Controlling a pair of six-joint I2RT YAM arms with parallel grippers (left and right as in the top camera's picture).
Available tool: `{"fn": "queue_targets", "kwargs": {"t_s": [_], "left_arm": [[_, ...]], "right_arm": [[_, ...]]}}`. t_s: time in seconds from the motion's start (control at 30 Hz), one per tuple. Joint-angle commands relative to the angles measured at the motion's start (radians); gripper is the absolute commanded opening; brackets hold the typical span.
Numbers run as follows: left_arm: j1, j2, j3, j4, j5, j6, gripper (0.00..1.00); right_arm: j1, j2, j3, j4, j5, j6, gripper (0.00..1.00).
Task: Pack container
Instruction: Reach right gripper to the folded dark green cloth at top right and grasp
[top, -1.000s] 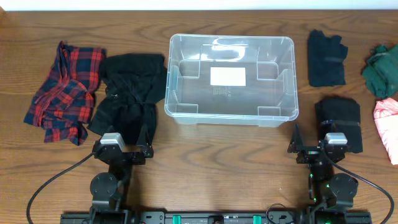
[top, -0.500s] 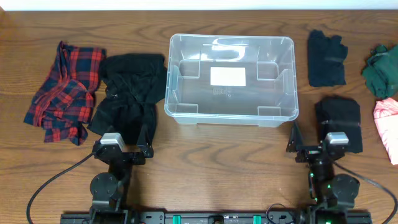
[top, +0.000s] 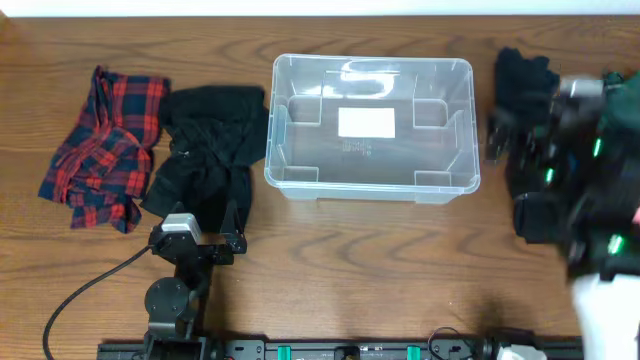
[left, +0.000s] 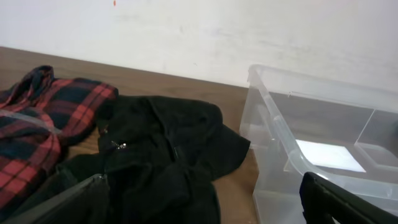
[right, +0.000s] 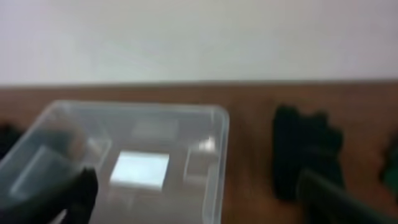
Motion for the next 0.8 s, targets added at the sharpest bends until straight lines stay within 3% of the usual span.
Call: {"fn": "queue_targets", "kwargs": {"t_s": [0.0,0.13,0.4,0.77], "left_arm": [[0.005,-0.005,-0.018,-0.036,-0.015,0.013,0.98],[0.005,-0.005,-0.018,-0.036,-0.015,0.013,0.98],[0.005,-0.005,-0.018,-0.036,-0.015,0.013,0.98],[0.005,-0.005,-0.018,-0.036,-0.015,0.013,0.98]], "right_arm": [[-0.008,0.191,0.238,-0.062,-0.065,-0.193,0.99],[-0.015,0.345,0.37,-0.057,-0.034,-0.192,0.99],[-0.151,0.526,0.386,-0.068,-0.009,-0.142,0.99],[-0.24,0.828,0.386,-0.017,-0.014,-0.269,0.99]]}}
